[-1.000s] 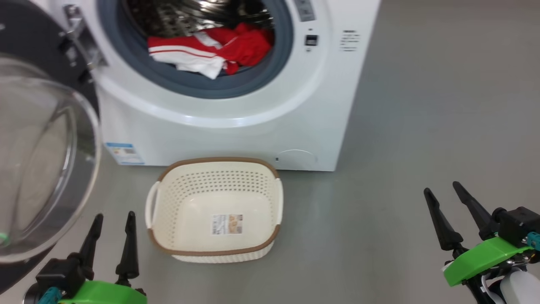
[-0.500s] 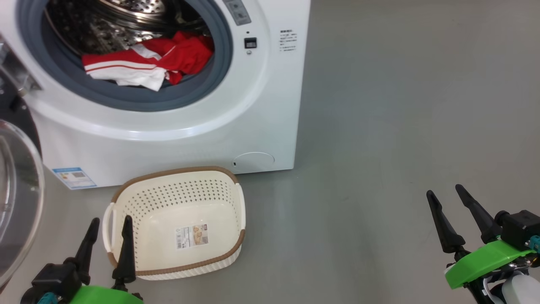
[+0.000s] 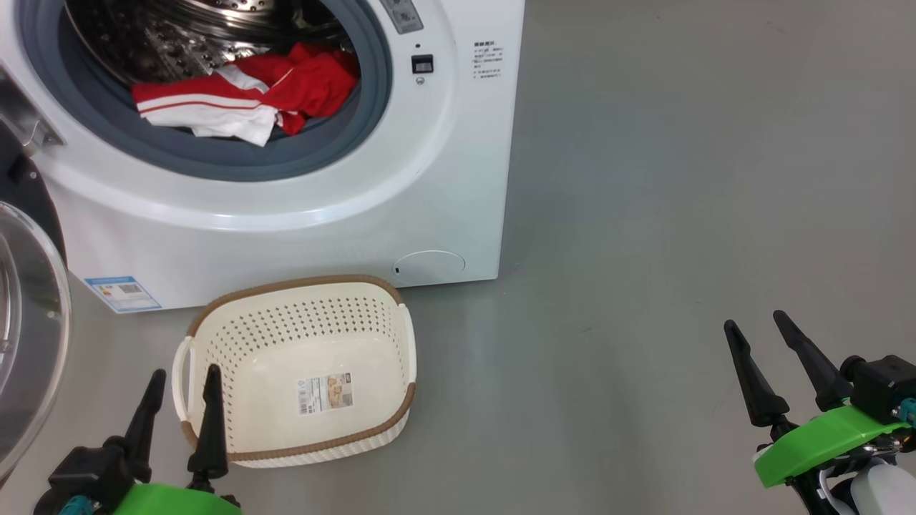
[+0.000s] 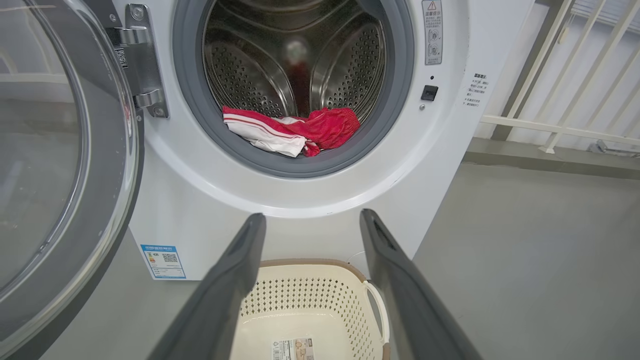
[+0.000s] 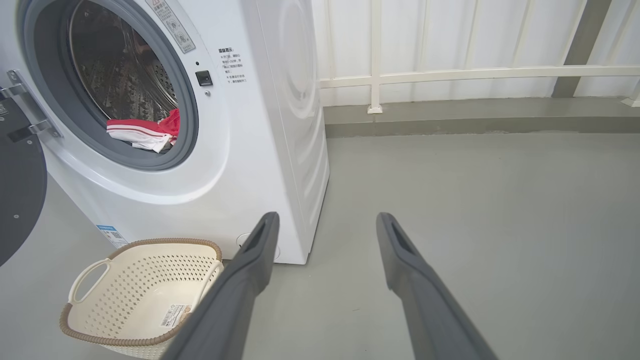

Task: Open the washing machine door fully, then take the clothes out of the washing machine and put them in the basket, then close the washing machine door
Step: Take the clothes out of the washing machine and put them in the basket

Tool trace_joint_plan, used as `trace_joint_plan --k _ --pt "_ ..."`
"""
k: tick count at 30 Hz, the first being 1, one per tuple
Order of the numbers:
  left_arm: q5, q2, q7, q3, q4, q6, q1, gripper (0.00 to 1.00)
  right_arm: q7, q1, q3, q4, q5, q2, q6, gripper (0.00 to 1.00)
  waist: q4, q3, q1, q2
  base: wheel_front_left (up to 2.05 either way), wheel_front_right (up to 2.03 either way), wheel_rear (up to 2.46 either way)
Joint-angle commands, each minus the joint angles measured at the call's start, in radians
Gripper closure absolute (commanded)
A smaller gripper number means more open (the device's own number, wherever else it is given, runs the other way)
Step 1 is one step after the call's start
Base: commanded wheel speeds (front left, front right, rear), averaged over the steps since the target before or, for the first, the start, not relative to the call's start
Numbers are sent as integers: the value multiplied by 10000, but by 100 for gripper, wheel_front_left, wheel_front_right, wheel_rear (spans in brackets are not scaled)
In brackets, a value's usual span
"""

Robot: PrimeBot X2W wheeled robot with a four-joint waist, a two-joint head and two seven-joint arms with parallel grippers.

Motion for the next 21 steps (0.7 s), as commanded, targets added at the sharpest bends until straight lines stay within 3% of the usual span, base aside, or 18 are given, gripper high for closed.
trace_joint_plan --k 1,10,21 --pt "-62 203 -51 364 -200 -28 -277 0 -120 -76 128 -264 -42 -160 16 0 23 1 0 0 0 0 0" --pt "-115 270 -51 274 -260 -29 -279 0 -120 -95 156 -274 -49 -154 16 0 69 31 0 0 15 -24 9" --pt "-196 276 -51 374 -338 -29 -400 0 -120 -160 177 -322 -65 -129 16 0 56 127 0 0 112 -112 0"
